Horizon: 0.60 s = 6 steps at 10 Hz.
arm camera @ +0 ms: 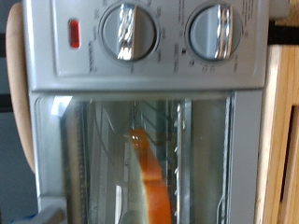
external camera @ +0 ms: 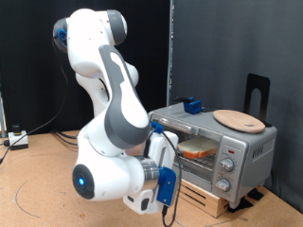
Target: Make a piece of toast with the oven
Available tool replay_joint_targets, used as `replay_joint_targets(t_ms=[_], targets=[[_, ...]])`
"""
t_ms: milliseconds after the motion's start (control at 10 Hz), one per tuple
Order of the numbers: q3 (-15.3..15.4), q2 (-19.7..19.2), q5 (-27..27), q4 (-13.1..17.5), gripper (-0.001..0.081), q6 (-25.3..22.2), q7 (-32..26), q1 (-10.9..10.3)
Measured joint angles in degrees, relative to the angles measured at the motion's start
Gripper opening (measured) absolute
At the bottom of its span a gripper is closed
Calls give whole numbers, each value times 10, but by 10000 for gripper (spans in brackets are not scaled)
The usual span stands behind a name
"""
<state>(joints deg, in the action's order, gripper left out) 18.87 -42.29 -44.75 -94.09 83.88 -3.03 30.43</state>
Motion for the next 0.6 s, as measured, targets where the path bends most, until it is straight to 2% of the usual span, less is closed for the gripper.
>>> replay_joint_targets(t_ms=[300,600], targets=[[0,-45,1,33,807,17,12,-31],[1,-62,-11,30,807,41,13,-42]])
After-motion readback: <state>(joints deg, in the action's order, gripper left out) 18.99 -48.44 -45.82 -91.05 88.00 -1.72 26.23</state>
